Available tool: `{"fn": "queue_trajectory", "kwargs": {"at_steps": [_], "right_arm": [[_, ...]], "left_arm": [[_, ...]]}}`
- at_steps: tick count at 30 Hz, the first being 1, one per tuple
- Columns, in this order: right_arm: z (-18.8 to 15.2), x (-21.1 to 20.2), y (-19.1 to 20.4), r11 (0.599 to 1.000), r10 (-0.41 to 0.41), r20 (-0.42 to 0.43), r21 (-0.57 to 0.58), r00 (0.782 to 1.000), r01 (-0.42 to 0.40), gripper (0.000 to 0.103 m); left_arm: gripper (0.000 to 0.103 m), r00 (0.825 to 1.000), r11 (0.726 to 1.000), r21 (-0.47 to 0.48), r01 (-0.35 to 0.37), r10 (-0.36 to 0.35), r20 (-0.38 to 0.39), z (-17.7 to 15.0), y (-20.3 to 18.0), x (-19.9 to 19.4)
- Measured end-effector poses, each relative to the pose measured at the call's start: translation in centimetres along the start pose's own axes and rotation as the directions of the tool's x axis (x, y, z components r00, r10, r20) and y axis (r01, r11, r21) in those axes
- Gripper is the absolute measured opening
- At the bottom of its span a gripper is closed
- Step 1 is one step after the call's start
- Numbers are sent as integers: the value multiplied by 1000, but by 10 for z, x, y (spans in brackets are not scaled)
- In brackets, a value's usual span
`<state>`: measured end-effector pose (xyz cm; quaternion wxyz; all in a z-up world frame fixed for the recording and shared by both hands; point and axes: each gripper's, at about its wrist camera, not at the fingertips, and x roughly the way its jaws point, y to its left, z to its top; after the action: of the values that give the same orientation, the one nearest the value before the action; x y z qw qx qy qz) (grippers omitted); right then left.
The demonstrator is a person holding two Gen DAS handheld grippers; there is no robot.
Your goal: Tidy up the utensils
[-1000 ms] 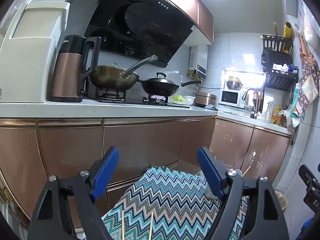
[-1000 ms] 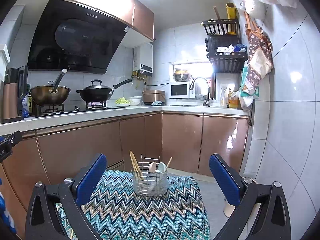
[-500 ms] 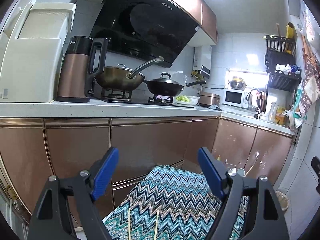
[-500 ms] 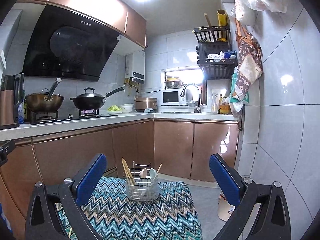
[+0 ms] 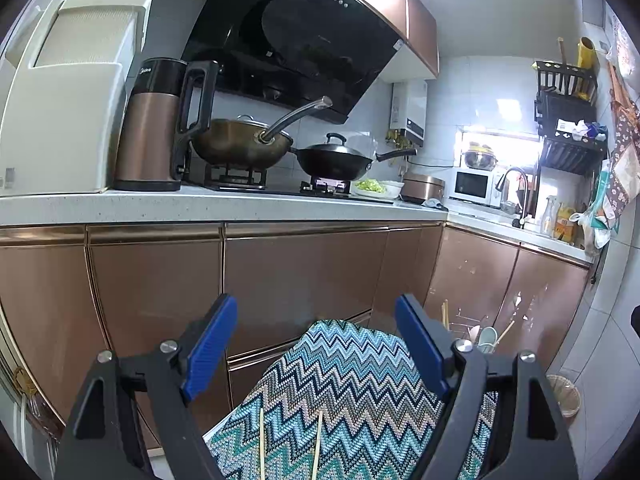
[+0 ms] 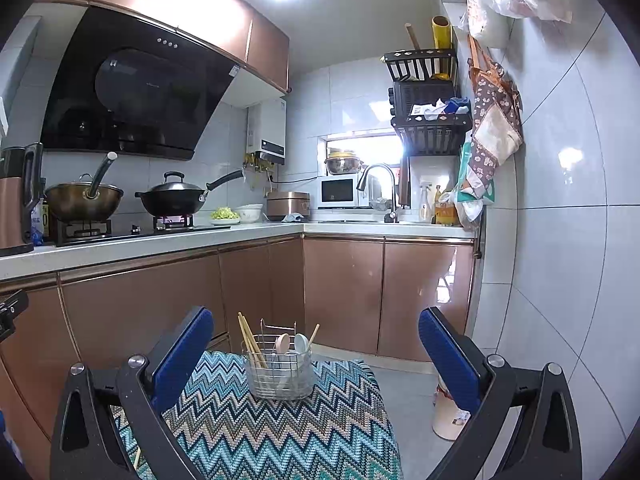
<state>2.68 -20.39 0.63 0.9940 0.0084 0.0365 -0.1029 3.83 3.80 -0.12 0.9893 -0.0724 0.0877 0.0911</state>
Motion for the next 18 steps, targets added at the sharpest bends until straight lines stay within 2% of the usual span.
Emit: {"fn": "queue_trajectory", "kwargs": {"at_steps": [18], "right_arm": [[-13,27,-1,1000,-5,-55,-12,998,4,103]], "left_arm": [[80,998,1000,-13,-10,9,-55,-11,6,29]]}}
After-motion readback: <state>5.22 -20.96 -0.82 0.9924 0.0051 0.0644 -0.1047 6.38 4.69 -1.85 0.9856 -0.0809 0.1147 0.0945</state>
